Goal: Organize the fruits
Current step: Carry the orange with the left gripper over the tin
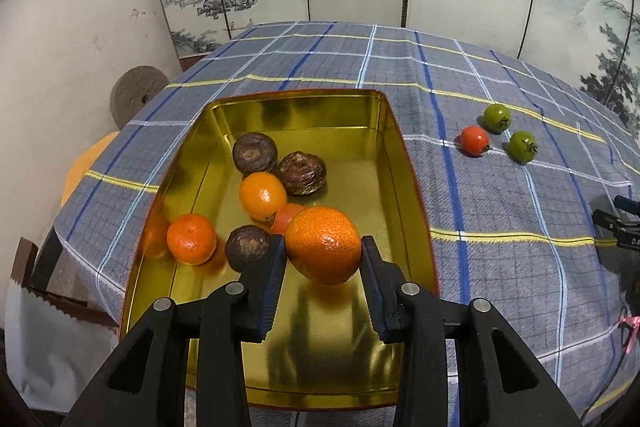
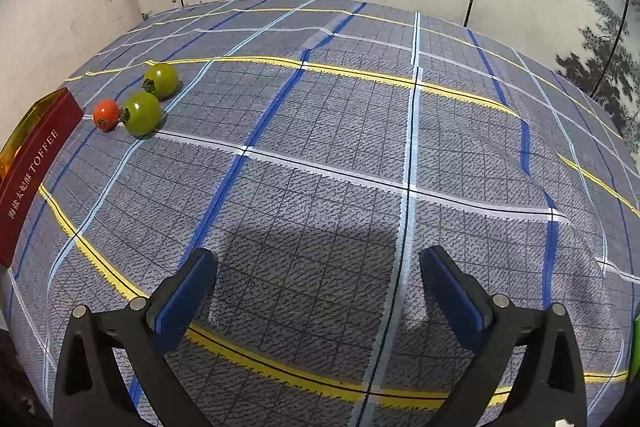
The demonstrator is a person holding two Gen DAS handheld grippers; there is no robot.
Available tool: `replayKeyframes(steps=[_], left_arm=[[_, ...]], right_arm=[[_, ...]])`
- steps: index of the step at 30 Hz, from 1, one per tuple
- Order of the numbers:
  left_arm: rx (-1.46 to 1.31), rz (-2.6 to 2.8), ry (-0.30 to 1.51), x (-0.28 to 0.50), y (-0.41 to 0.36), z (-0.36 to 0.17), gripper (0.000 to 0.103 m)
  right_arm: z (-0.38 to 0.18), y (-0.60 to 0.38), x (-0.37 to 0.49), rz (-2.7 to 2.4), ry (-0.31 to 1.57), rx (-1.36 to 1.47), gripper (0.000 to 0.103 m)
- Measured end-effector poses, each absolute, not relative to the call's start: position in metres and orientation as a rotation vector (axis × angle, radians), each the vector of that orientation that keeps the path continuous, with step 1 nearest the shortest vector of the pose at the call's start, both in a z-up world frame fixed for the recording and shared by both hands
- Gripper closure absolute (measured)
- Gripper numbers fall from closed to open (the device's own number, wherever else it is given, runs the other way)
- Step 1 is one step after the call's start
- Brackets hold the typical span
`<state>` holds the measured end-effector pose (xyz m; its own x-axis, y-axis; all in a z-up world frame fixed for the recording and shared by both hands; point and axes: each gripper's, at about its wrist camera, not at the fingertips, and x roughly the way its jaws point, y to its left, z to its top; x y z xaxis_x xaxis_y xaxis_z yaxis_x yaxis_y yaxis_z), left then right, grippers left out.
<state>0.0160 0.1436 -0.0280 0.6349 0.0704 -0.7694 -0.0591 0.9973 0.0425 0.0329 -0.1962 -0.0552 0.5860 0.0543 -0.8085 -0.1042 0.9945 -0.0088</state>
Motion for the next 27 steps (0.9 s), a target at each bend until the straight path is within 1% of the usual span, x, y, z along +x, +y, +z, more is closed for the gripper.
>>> replayKeyframes(steps=[27], left_arm=[[0.014, 0.113, 0.923, 0.021, 0.152, -0.044, 0.064]], right_arm=[[-0.055, -0.196, 0.033, 0.092, 0.940, -0.057, 0.001]])
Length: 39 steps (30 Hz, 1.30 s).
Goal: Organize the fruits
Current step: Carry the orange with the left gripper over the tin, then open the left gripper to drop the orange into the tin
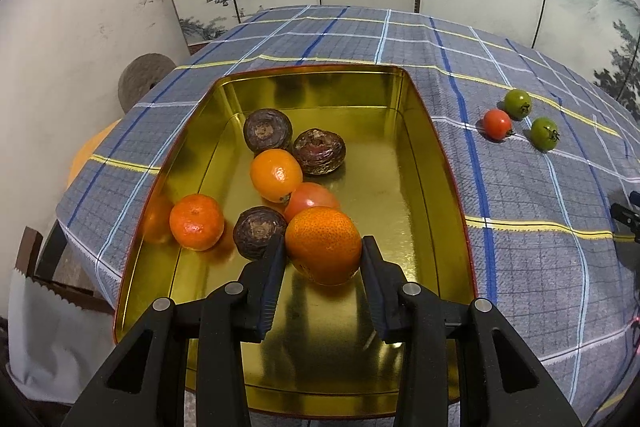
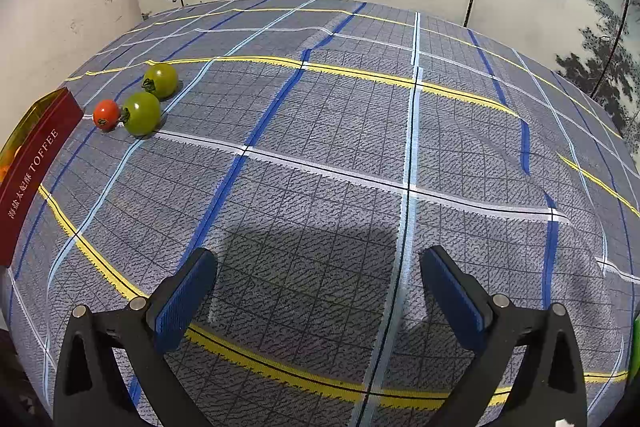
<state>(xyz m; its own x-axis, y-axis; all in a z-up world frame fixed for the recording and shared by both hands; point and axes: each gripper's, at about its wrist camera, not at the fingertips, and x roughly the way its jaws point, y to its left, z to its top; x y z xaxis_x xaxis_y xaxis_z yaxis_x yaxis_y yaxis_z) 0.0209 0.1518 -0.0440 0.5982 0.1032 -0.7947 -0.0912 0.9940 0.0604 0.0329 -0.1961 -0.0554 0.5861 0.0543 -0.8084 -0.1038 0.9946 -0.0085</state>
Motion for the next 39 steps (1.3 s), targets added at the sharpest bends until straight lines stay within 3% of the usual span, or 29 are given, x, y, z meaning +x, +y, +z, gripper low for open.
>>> replayKeyframes(steps=[9, 11, 14, 39], left_arm=[[0.008, 0.120, 0.934, 0.022, 0.154, -0.044, 0.060], [0.014, 0.129, 0.916, 0.021, 0.154, -0.041, 0.043], [0.019, 0.146, 0.865, 0.017, 0.156, -0.033, 0.032], [0.020, 0.152, 0.845, 0.015, 0.157, -0.025, 0.030]], right_arm=[[-0.055, -0.196, 0.033, 0.092, 0.940, -0.057, 0.001], [-0.055, -0.196, 0.033, 0.092, 0.940, -0.057, 0.001], [-0.055, -0.196, 0.033, 0.092, 0.940, -0.057, 0.001], [-0.055, -0.196, 0.033, 0.090, 0.940, -0.058, 0.001]])
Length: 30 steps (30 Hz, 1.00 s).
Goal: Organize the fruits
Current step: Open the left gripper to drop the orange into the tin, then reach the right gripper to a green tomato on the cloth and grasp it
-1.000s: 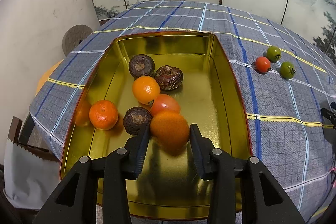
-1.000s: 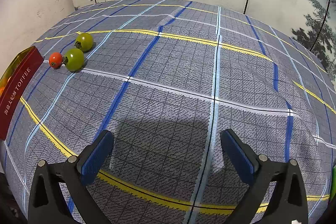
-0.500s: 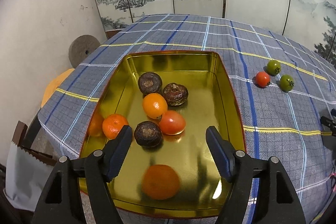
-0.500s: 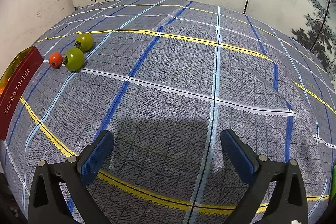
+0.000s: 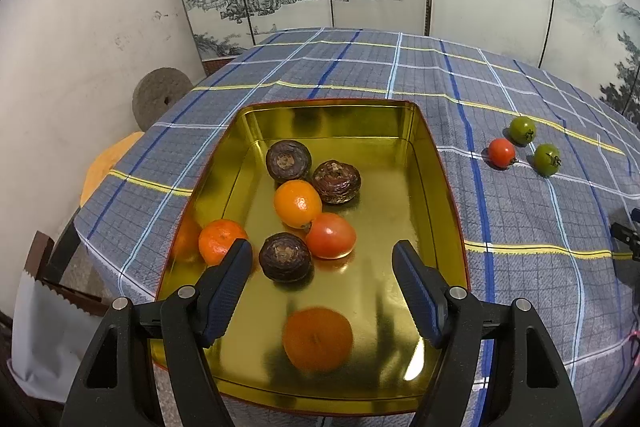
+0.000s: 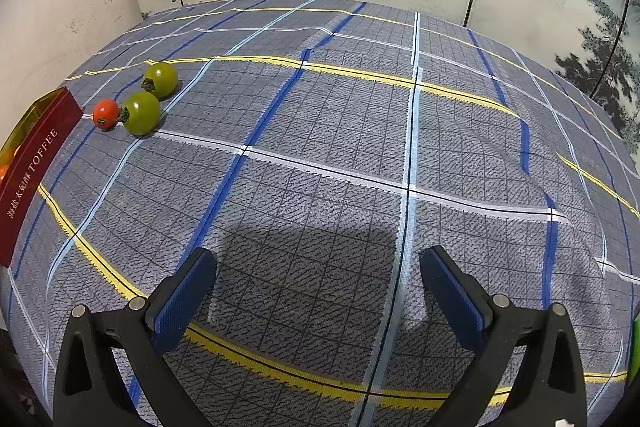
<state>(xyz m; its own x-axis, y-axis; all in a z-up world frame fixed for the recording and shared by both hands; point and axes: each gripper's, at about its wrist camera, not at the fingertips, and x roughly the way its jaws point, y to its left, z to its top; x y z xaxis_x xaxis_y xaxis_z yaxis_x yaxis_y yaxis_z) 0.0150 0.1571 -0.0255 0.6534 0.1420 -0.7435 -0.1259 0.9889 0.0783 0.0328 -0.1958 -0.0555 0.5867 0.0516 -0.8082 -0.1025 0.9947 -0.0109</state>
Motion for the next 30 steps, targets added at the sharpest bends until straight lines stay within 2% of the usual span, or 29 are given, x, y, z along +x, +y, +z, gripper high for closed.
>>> replayKeyframes(steps=[13, 14, 15, 17, 23, 30], left_arm=[[0.010, 0.143, 0.847, 0.014, 0.161, -0.023, 0.030], [0.009, 0.141, 0.847, 0.013, 0.161, -0.022, 0.030], [0.008, 0.139, 0.847, 0.013, 0.162, -0.021, 0.030], [0.001, 0.134, 0.845, 0.012, 0.163, -0.019, 0.030], [-0.007, 0.109, 0.831, 0.008, 0.160, -0.011, 0.030], [-0.026, 0.100, 0.825, 0.009, 0.162, -0.003, 0.030]], right_arm=[[-0.056, -0.195, 0.033, 0.086, 0.936, -0.063, 0.001], [-0.055, -0.194, 0.032, 0.087, 0.933, -0.068, 0.006], [-0.053, -0.191, 0.032, 0.097, 0.926, -0.073, 0.025], [-0.041, -0.175, 0.032, 0.156, 0.912, -0.087, 0.045], [-0.011, -0.112, 0.046, 0.385, 0.853, -0.136, 0.044], [-0.016, -0.070, 0.080, 0.480, 0.859, -0.198, 0.044]])
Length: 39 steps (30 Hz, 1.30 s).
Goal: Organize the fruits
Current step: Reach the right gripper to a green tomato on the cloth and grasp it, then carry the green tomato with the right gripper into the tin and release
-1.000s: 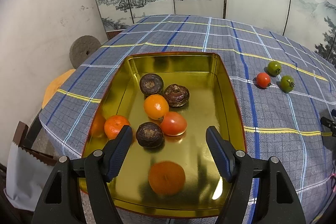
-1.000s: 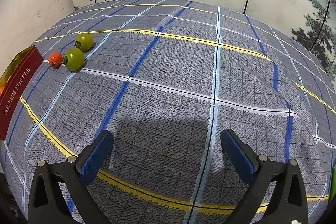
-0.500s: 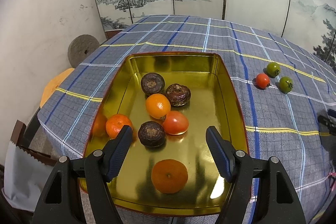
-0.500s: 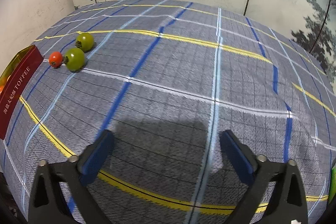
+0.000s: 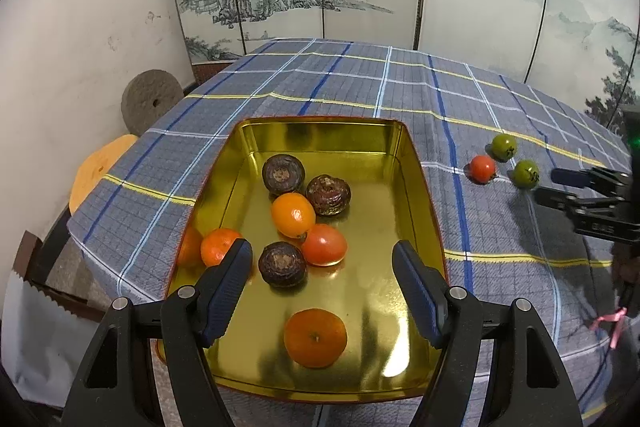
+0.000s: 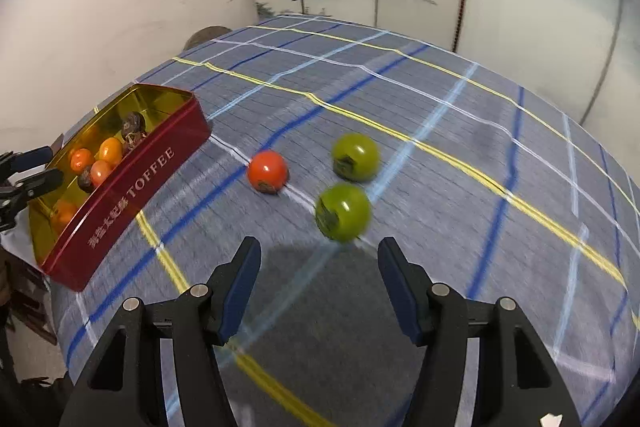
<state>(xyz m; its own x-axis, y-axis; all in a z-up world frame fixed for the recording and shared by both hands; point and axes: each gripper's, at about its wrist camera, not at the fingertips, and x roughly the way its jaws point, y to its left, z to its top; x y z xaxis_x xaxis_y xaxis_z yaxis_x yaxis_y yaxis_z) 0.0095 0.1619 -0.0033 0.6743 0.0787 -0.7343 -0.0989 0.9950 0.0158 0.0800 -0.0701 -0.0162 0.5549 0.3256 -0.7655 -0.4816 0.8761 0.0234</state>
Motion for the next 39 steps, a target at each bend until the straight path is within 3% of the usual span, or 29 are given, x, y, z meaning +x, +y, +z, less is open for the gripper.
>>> replayKeyframes(steps=[8, 10, 11, 12, 27, 39], left_arm=[[-0.014, 0.095, 0.831, 0.012, 0.161, -0.003, 0.030], [-0.008, 0.099, 0.833, 0.014, 0.160, -0.003, 0.030], [-0.009, 0.098, 0.834, 0.013, 0.160, -0.004, 0.030], [-0.009, 0.099, 0.835, 0.014, 0.160, -0.004, 0.030], [-0.051, 0.215, 0.792, -0.015, 0.200, 0.008, 0.030], [-0.052, 0.223, 0.793, -0.021, 0.208, 0.008, 0.030]], right_arm=[[-0.032, -0.056, 0.116, 0.453, 0.873, -0.212, 0.044], [-0.040, -0.057, 0.124, 0.465, 0.909, -0.199, 0.055], [-0.043, -0.057, 0.127, 0.465, 0.927, -0.194, 0.069], [-0.042, -0.058, 0.126, 0.473, 0.917, -0.186, 0.070], [0.029, 0.004, 0.034, 0.731, 0.760, -0.115, 0.070], [0.021, 0.092, 0.044, 0.866, 0.782, -0.213, 0.069]])
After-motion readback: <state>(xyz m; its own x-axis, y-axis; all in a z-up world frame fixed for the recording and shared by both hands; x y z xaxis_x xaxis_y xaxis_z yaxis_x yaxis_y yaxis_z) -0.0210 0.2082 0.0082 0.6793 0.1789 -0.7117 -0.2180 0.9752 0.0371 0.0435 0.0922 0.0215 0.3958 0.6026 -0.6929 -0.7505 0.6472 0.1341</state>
